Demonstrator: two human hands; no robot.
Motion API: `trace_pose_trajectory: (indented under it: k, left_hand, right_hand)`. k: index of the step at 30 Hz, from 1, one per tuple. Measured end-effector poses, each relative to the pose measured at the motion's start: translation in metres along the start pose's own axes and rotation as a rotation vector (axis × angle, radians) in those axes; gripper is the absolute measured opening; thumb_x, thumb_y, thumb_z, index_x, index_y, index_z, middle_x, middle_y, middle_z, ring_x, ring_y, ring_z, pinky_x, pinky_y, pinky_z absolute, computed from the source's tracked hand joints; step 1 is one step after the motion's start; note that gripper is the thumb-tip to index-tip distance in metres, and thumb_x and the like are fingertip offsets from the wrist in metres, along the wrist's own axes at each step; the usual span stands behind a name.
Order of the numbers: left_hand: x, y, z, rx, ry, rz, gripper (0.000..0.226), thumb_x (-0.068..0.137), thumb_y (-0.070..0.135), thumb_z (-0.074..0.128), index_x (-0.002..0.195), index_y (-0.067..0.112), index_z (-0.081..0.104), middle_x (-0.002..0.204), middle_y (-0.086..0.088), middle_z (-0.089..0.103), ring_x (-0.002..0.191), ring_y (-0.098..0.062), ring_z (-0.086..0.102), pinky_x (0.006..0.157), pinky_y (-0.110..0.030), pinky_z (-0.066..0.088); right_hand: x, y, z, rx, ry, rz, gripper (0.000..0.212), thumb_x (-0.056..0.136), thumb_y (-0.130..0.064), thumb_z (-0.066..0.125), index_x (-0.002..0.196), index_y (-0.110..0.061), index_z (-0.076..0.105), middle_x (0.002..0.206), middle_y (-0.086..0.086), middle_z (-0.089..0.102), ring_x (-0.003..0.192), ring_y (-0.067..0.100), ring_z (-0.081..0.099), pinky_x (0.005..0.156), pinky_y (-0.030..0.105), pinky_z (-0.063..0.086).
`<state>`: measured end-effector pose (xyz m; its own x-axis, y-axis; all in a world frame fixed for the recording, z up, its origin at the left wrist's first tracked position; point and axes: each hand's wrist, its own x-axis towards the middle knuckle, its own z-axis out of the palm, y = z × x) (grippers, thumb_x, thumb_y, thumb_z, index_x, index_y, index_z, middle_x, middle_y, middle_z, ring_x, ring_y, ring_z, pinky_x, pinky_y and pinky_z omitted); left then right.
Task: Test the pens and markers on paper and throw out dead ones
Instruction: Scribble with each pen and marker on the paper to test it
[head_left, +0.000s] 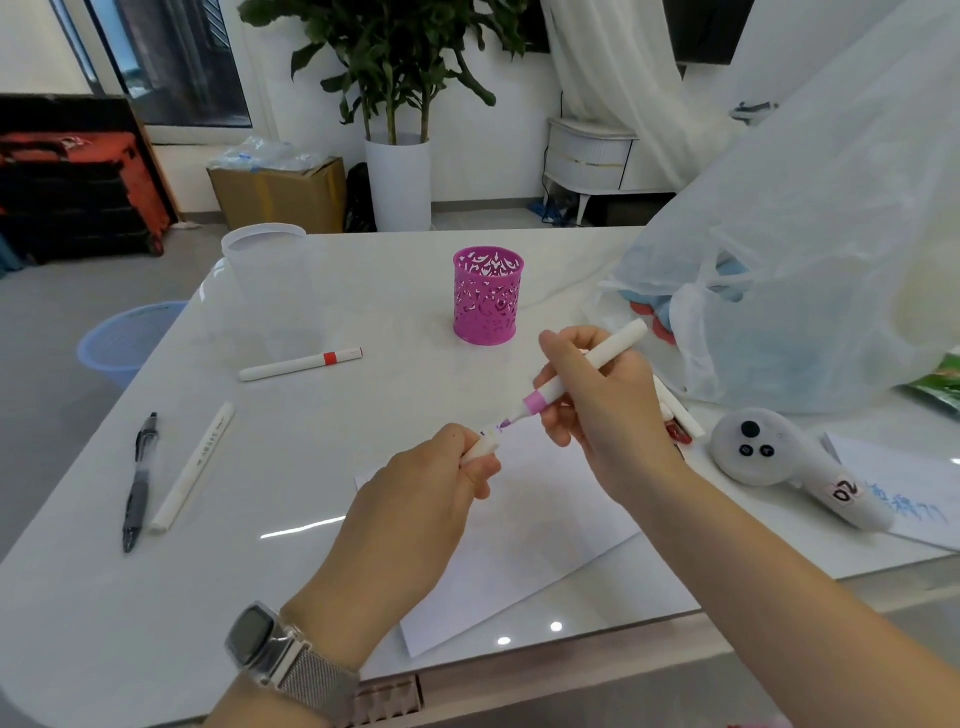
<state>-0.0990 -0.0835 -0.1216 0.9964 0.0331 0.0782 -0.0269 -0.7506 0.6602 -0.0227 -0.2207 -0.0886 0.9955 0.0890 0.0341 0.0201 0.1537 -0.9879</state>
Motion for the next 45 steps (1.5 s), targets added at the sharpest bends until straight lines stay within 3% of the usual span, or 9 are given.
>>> trace_pose_trajectory:
  k: [13,15,18,21,26,31,39,42,45]
  left_hand:
    - [0.002,0.008,-0.002,-0.036,-0.001,-0.016,0.019,0.094,0.045,0.035,0.100,0.032,0.048,0.086,0.015,0.060,0.072,-0.008,0.054,0.071,-0.026,0.049]
    - [0.001,0.007,-0.001,-0.039,0.010,-0.012,0.020,0.094,0.046,0.033,0.097,0.032,0.047,0.082,0.016,0.058,0.070,-0.008,0.053,0.067,-0.022,0.046]
    - [0.001,0.004,-0.003,-0.089,0.069,0.004,0.022,0.095,0.045,0.033,0.095,0.032,0.050,0.077,0.010,0.057,0.066,-0.010,0.052,0.064,-0.030,0.050]
    - [0.001,0.003,-0.008,-0.159,0.087,0.015,0.022,0.096,0.042,0.034,0.095,0.031,0.053,0.073,0.006,0.052,0.068,-0.014,0.052,0.067,-0.035,0.051]
    - [0.001,0.009,-0.005,-0.225,0.060,-0.016,0.024,0.097,0.038,0.033,0.083,0.029,0.050,0.063,0.006,0.043,0.073,-0.027,0.059,0.064,-0.037,0.048]
    - [-0.009,0.001,-0.002,-0.137,0.010,0.030,0.025,0.097,0.038,0.032,0.078,0.031,0.045,0.063,0.005,0.046,0.058,-0.015,0.047,0.066,-0.043,0.050]
    - [-0.019,-0.004,0.006,-0.231,0.035,0.058,0.026,0.096,0.037,0.034,0.075,0.033,0.049,0.058,0.005,0.044,0.063,-0.030,0.053,0.061,-0.039,0.046]
    - [-0.015,-0.006,0.001,-0.271,0.035,0.051,0.023,0.095,0.036,0.037,0.084,0.041,0.057,0.054,0.004,0.041,0.057,-0.029,0.049,0.055,-0.032,0.039]
    - [-0.008,-0.011,-0.011,-0.248,0.038,0.042,0.024,0.096,0.032,0.041,0.085,0.038,0.062,0.053,0.006,0.040,0.053,-0.021,0.046,0.057,-0.042,0.046]
  right_hand:
    - [0.001,0.009,0.005,-0.041,-0.080,0.002,0.010,0.089,-0.009,0.063,0.086,-0.008,0.053,0.052,0.004,0.060,0.039,0.018,0.048,0.036,0.022,0.037]
    - [0.000,0.012,0.006,-0.029,-0.134,0.005,0.018,0.086,-0.010,0.068,0.081,-0.007,0.051,0.055,0.006,0.061,0.040,0.018,0.048,0.037,0.023,0.039]
    - [0.000,0.007,0.005,-0.003,-0.227,0.059,0.033,0.080,-0.029,0.069,0.066,-0.005,0.051,0.061,0.011,0.066,0.041,0.019,0.054,0.040,0.025,0.046]
    - [0.004,-0.002,-0.003,0.151,-0.328,0.202,0.058,0.091,-0.046,0.043,0.060,0.000,0.059,0.070,0.022,0.069,0.044,0.026,0.060,0.043,0.026,0.052]
    - [0.000,0.011,0.004,0.245,-0.075,0.140,0.027,0.092,-0.012,0.031,0.088,-0.008,0.058,0.053,0.006,0.050,0.033,0.016,0.042,0.033,0.017,0.030]
    - [-0.017,0.025,0.020,0.372,0.159,0.071,0.030,0.078,0.001,0.031,0.052,-0.011,0.040,0.041,0.001,0.032,0.033,0.013,0.027,0.038,0.016,0.017]
    - [-0.028,0.027,0.024,0.390,0.169,0.060,0.039,0.075,0.004,0.029,0.042,-0.015,0.037,0.039,-0.001,0.029,0.031,0.012,0.025,0.038,0.016,0.016]
    - [-0.025,0.031,0.024,0.354,0.140,0.141,0.031,0.076,0.002,0.031,0.050,-0.012,0.039,0.043,0.002,0.032,0.032,0.013,0.026,0.040,0.018,0.015]
    - [-0.017,0.032,0.023,0.269,0.061,0.220,0.023,0.085,-0.003,0.041,0.065,-0.012,0.046,0.047,0.002,0.039,0.032,0.013,0.034,0.038,0.017,0.020]
